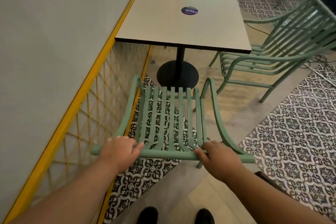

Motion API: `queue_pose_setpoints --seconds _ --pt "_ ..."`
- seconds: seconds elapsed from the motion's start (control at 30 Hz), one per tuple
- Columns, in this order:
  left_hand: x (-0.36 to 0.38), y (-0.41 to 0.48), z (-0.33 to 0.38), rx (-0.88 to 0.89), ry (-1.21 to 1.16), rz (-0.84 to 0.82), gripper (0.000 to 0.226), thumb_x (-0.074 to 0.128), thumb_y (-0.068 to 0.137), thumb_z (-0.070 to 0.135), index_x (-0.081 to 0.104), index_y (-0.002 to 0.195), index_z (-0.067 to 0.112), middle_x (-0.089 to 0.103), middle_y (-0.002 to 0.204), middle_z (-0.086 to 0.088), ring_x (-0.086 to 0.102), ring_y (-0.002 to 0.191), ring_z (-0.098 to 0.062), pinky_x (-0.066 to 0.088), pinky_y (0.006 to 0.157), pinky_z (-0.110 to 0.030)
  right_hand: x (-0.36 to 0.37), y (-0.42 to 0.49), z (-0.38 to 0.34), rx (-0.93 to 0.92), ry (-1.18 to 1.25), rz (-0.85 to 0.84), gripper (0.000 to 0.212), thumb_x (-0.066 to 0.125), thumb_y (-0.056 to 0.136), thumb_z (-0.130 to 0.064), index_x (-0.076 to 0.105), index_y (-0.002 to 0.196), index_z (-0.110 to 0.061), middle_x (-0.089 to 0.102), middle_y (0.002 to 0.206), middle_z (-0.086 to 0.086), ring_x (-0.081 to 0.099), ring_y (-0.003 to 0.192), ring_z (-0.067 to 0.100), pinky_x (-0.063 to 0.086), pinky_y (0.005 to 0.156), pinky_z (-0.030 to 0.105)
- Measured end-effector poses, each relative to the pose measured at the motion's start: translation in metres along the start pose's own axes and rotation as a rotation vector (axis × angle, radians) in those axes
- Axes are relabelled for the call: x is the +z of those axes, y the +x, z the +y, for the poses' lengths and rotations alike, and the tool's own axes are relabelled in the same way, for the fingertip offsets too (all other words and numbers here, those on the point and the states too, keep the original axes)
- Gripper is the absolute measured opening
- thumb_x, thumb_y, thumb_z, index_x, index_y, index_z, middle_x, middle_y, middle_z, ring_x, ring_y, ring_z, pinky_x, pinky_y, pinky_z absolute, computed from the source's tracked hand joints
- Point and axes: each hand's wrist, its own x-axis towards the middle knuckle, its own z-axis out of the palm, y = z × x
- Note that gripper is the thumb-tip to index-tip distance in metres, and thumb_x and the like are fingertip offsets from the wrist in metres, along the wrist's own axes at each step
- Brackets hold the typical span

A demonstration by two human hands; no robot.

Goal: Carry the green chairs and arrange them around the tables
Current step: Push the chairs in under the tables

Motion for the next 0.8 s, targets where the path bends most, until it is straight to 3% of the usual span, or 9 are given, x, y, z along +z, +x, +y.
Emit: queue_pose_setpoints --seconds 0.17,0.27,0.53,0.8 --pt "0.007 0.006 -0.002 -0.027 -0.051 0.067 0.058 0.023 0.097 0.062 0.059 0.071 0.024 0.058 0.066 0.005 0.055 0.061 -0.008 0.053 0.065 -0.033 0.015 0.017 -0.005 -0.008 -0.103 0.032 0.064 0.016 0.095 -0.073 0.060 0.077 -0.030 0.058 0.073 -0.007 0.056 0.064 0.007 0.056 0.065 0.034" --pt "0.009 0.011 -0.005 -0.027 -0.029 0.092 0.056 0.025 0.097 0.058 0.057 0.068 0.022 0.058 0.062 0.004 0.054 0.057 -0.009 0.049 0.056 -0.031 0.019 0.024 -0.005 -0.003 -0.145 0.063 0.066 0.017 0.096 -0.071 0.060 0.071 -0.027 0.056 0.071 -0.006 0.056 0.060 0.009 0.055 0.061 0.036" --pt "0.002 0.036 -0.010 -0.028 -0.001 0.148 0.051 0.027 0.101 0.050 0.058 0.069 0.024 0.059 0.064 0.004 0.054 0.058 -0.007 0.039 0.052 -0.030 0.014 0.053 -0.009 -0.009 -0.167 0.104 0.066 0.017 0.096 -0.066 0.062 0.069 -0.026 0.058 0.068 -0.003 0.057 0.057 0.009 0.055 0.056 0.033" --pt "-0.011 0.075 -0.027 -0.016 0.001 0.174 0.052 0.029 0.102 0.047 0.059 0.067 0.022 0.059 0.061 0.002 0.056 0.056 -0.011 0.047 0.052 -0.030 0.003 0.089 -0.019 -0.011 -0.139 0.146 0.064 0.022 0.099 -0.063 0.061 0.066 -0.024 0.060 0.065 -0.001 0.058 0.054 0.012 0.054 0.053 0.031"
